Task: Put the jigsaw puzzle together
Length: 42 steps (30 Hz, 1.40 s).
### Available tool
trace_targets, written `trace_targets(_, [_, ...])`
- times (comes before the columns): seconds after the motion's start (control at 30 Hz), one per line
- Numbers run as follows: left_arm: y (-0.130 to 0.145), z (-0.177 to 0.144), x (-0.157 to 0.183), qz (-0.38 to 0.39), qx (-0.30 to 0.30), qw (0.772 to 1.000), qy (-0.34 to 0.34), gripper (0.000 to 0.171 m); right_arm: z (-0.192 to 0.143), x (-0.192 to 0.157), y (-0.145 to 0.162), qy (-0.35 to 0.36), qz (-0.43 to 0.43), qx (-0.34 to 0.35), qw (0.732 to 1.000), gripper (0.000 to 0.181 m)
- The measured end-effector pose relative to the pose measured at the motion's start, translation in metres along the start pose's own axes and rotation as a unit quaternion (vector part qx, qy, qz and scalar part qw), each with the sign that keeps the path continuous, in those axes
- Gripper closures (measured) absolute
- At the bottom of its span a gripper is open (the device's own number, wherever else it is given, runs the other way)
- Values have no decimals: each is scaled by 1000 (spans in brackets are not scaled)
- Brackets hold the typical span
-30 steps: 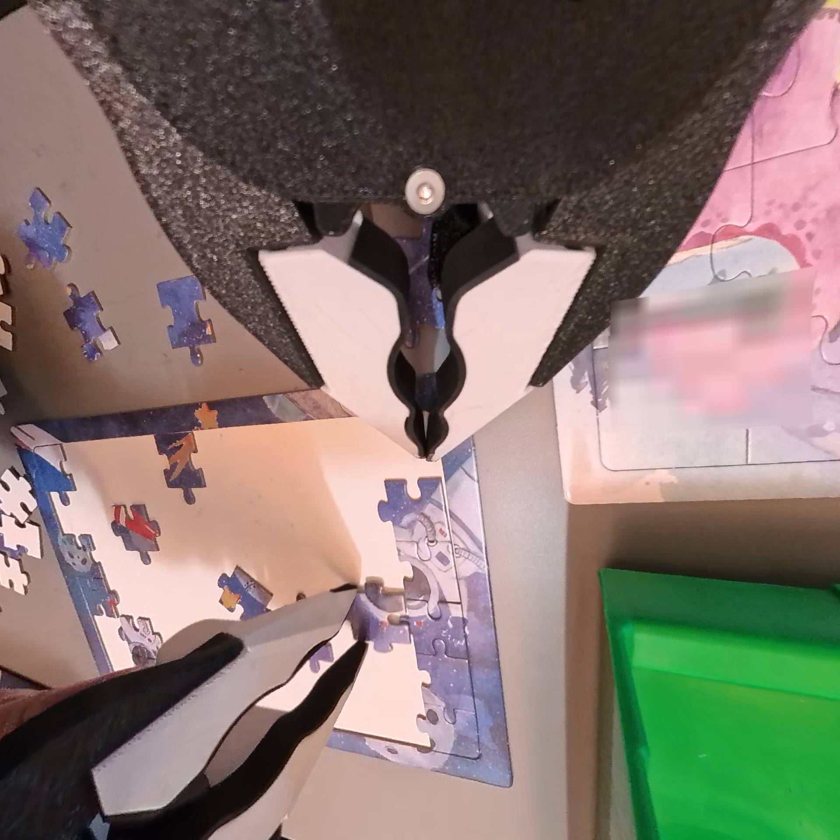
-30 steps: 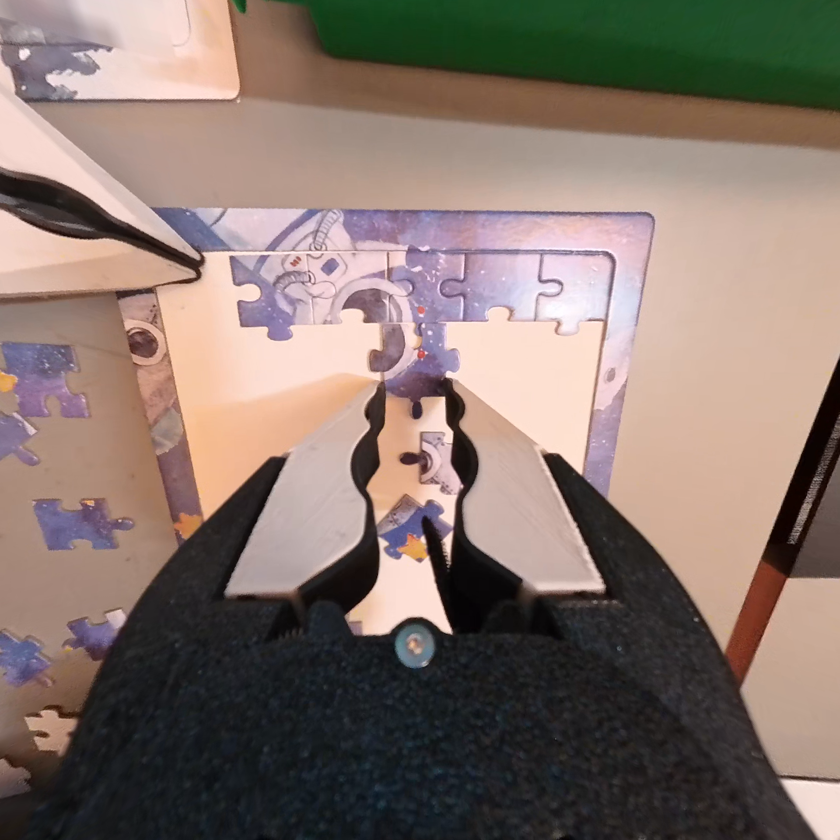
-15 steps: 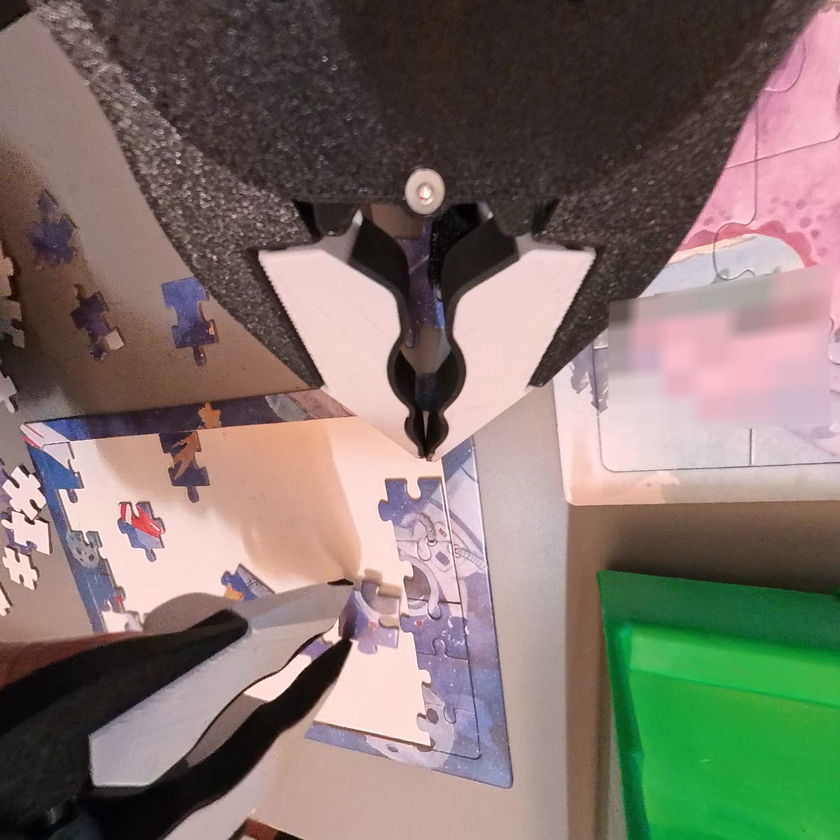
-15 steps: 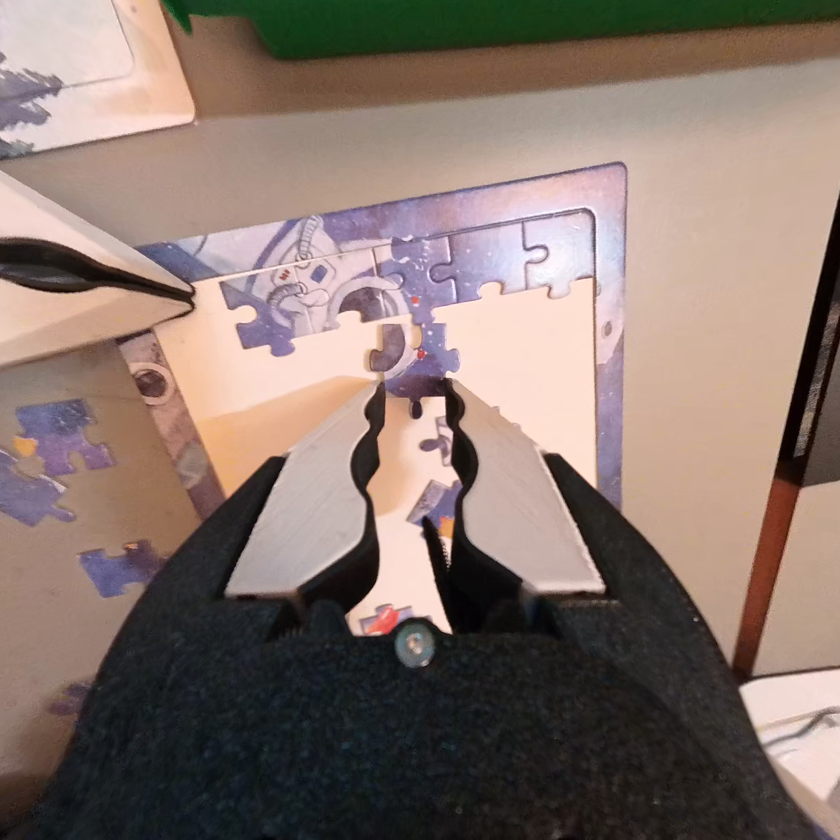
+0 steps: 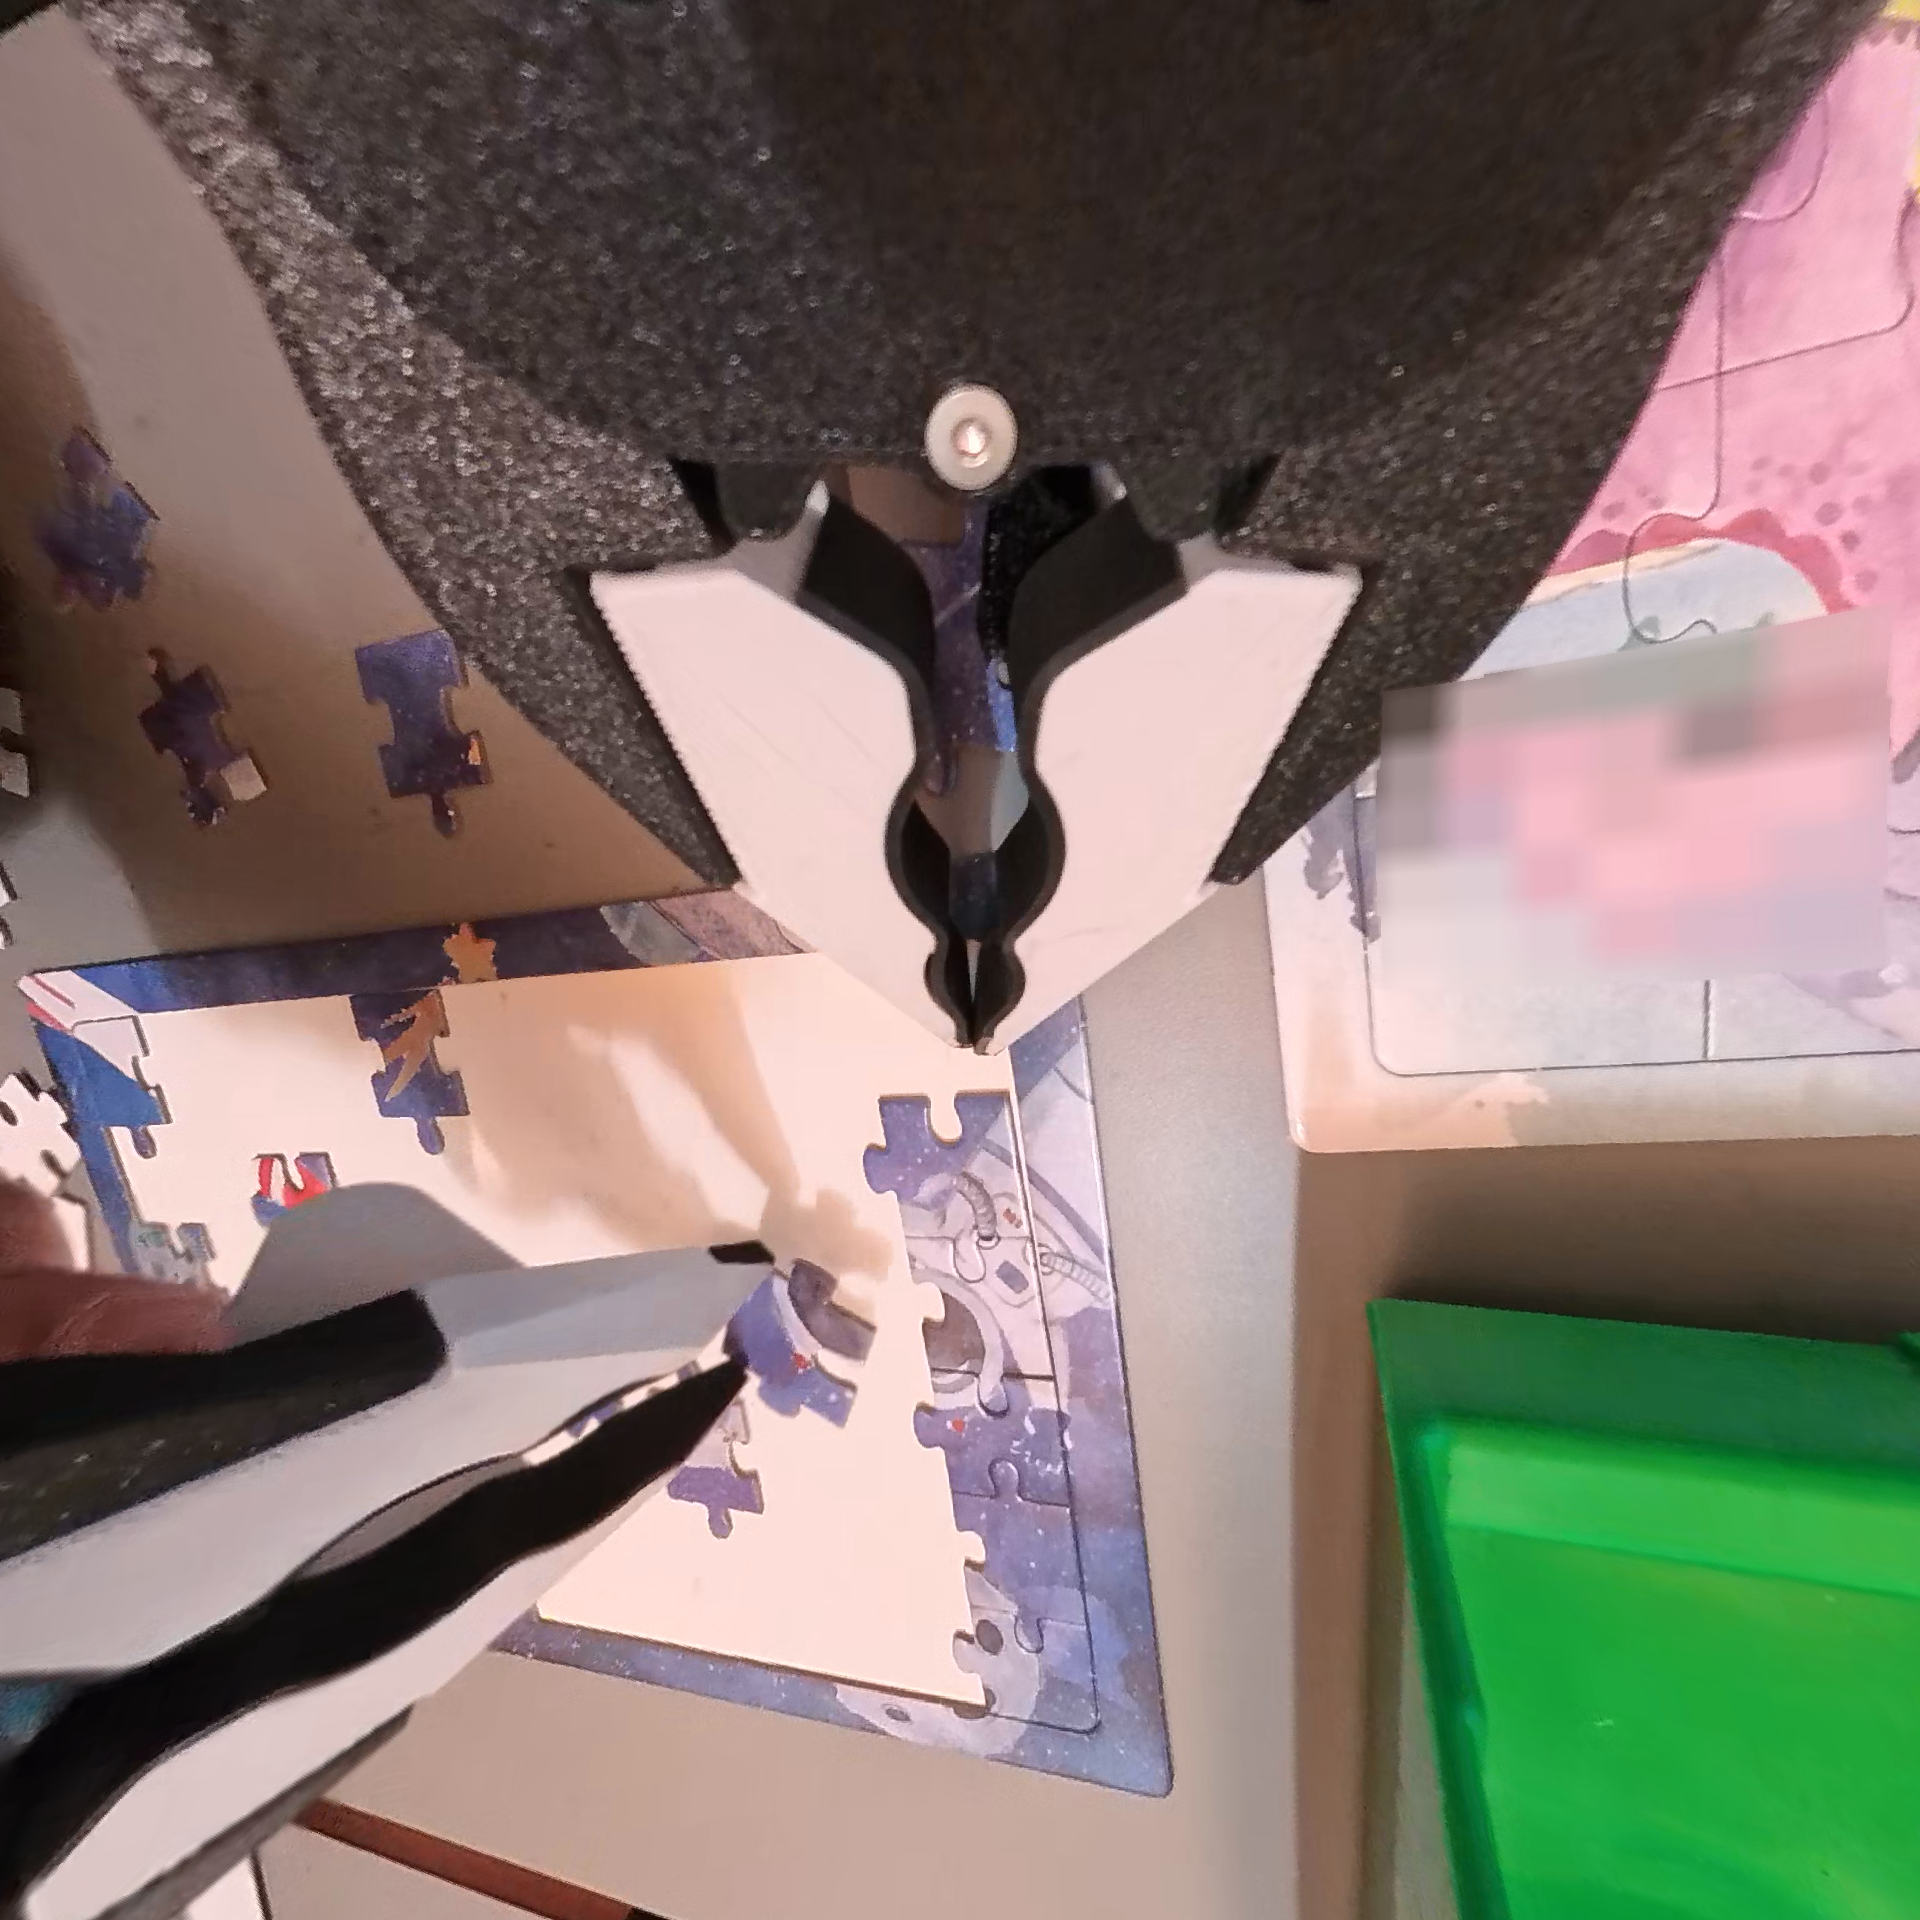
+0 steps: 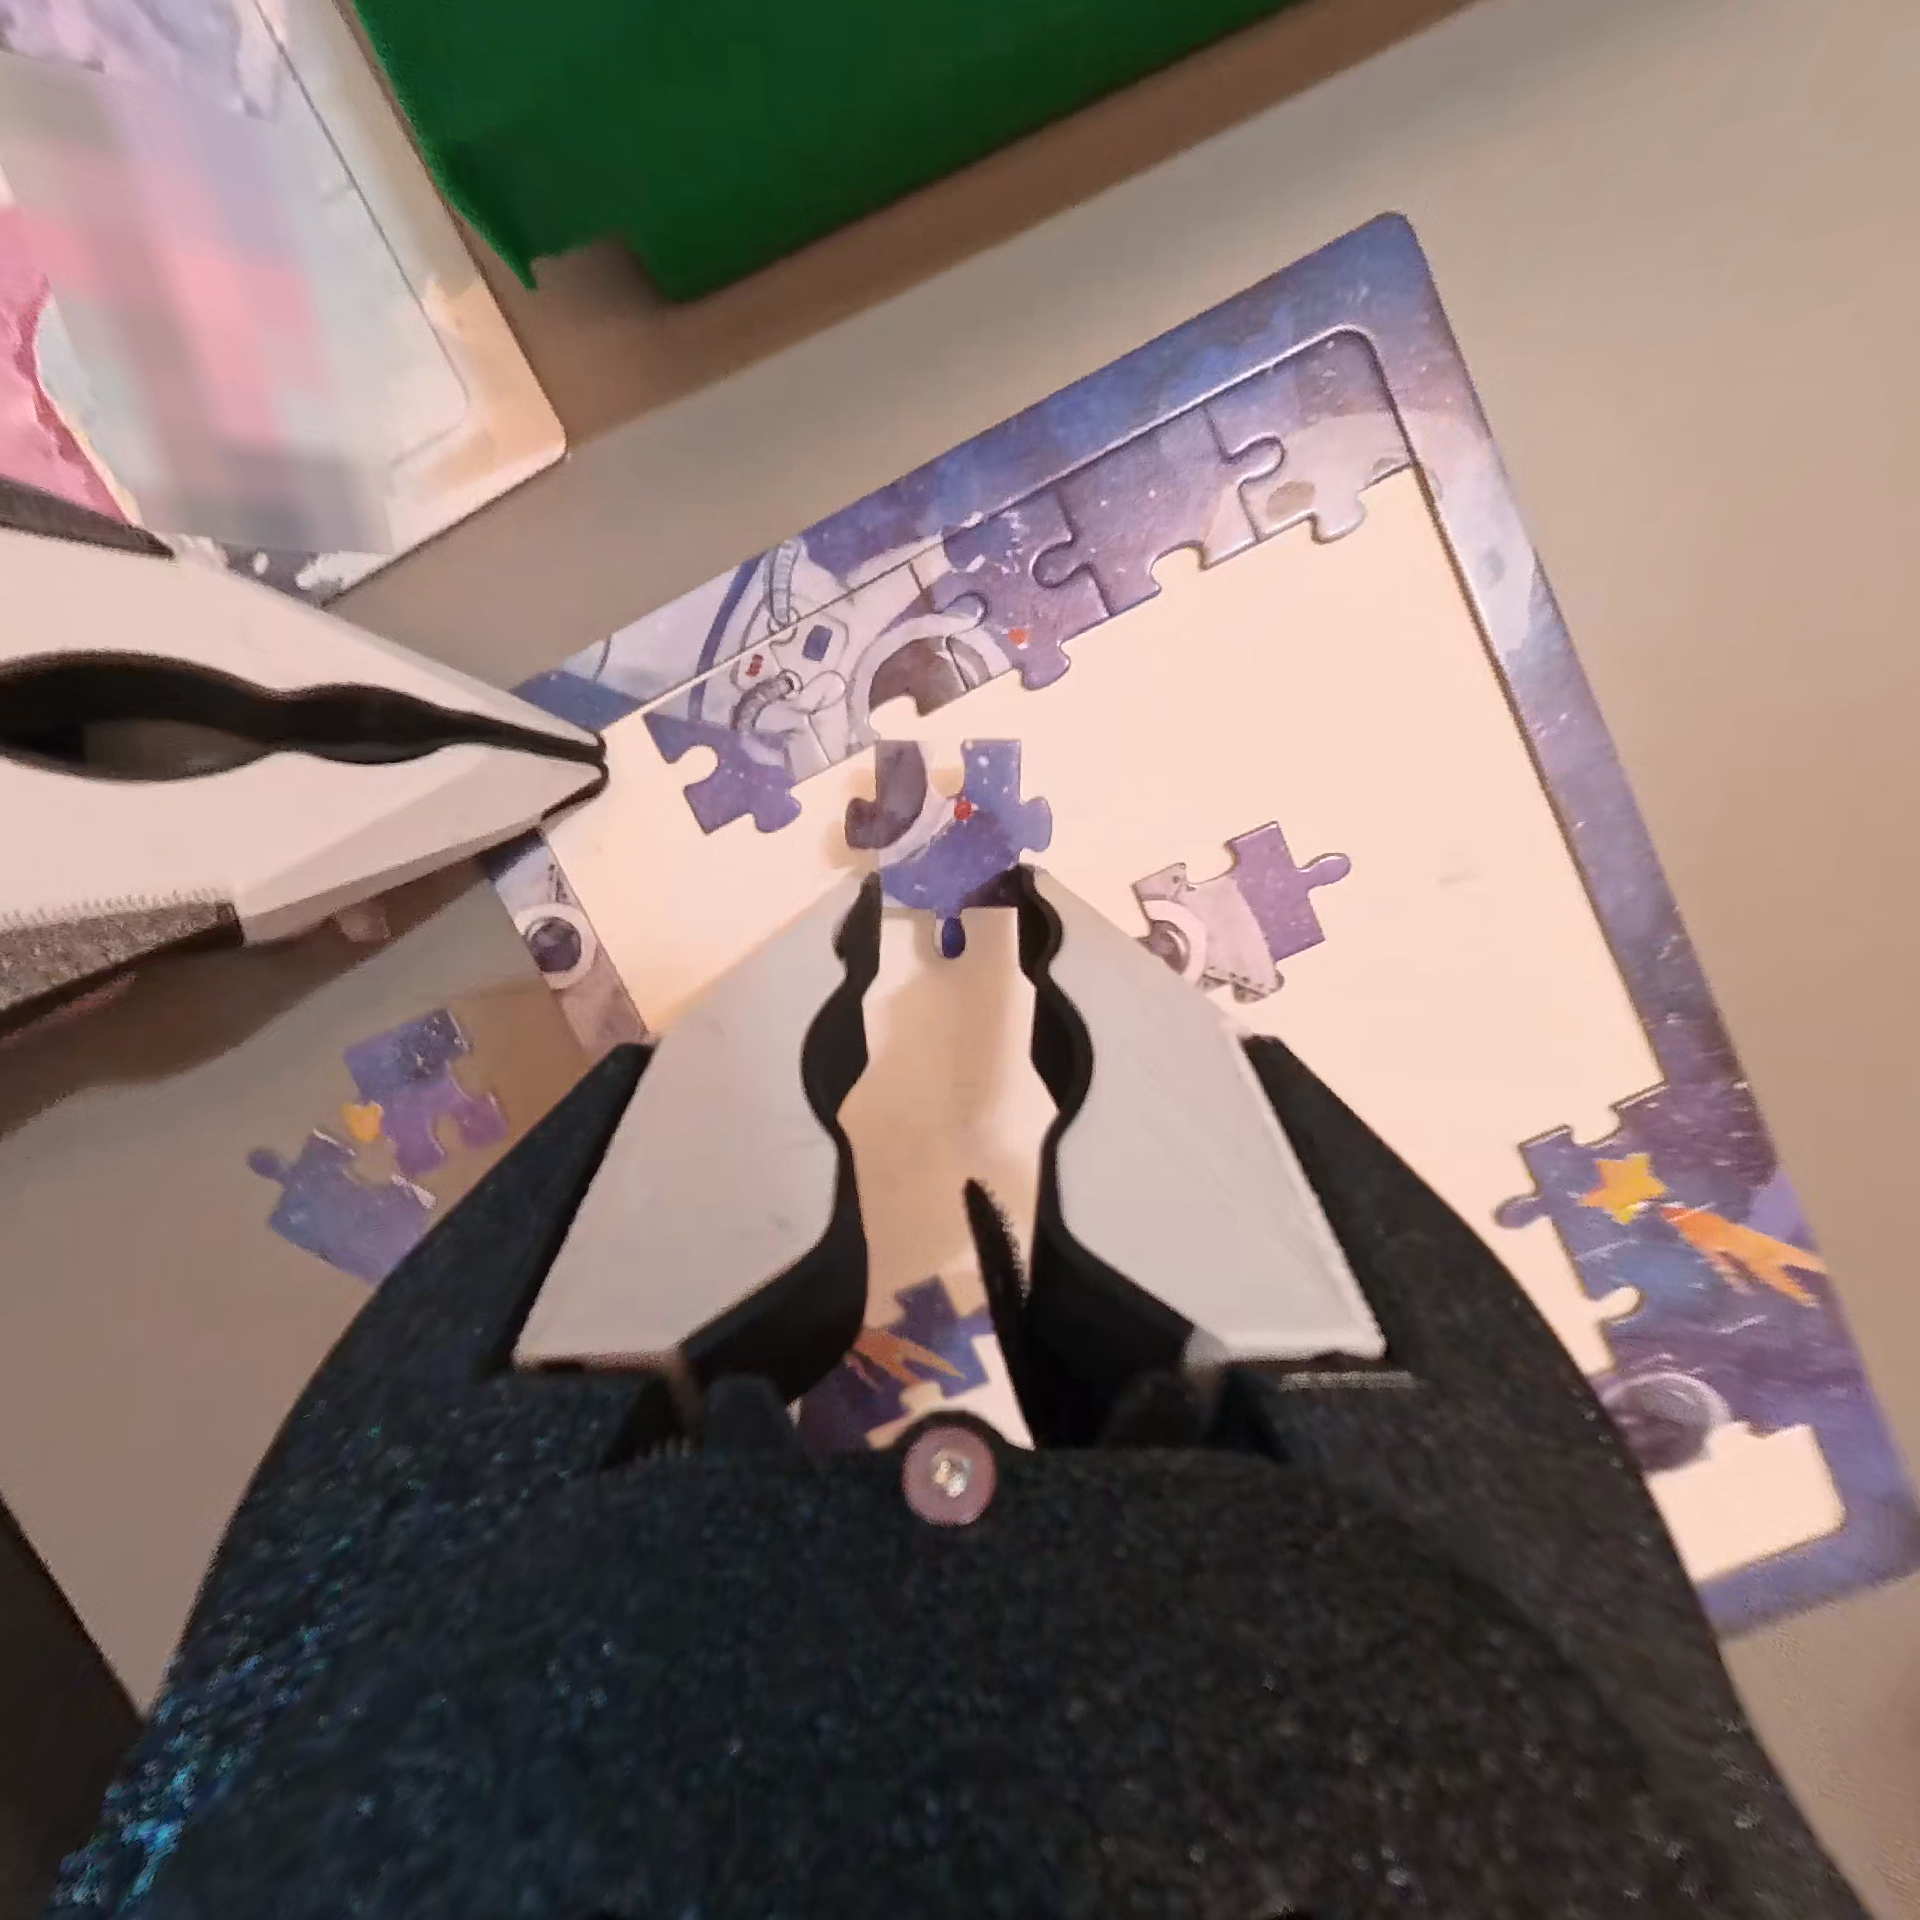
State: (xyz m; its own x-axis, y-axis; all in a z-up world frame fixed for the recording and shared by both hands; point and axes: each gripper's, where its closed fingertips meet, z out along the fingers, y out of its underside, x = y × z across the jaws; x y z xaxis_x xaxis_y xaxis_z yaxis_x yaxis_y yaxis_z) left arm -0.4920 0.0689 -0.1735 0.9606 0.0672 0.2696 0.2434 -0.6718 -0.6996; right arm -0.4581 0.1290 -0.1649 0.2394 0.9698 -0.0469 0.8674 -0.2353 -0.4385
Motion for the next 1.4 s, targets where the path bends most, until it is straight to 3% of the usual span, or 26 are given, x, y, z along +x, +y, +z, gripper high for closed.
trace_targets(0.57, [0, 0, 0, 0, 0, 1000, 0, 171, 10, 1, -3, 53, 186, 12, 981, 154])
trace_targets(0.73, [0, 0, 0, -1, 0, 1000, 2, 171, 1, -3, 1, 16, 165, 7, 986, 149])
trace_targets(0.8, [0, 0, 0, -1, 0, 1000, 3, 171, -8, -1, 2, 11, 92, 11, 996, 158])
trace_targets(0.9, [0, 0, 0, -1, 0, 1000, 3, 171, -8, 14, 8, 67, -9, 11, 998, 176])
trace_targets(1.03, [0, 0, 0, -1, 0, 1000, 3, 171, 3, 2, 1, 30, 8, 32, 999, 181])
trace_targets(1.4, [0, 0, 0, -3, 1, 1000, 5, 171, 8, 2, 9, 44, 0, 5, 999, 181])
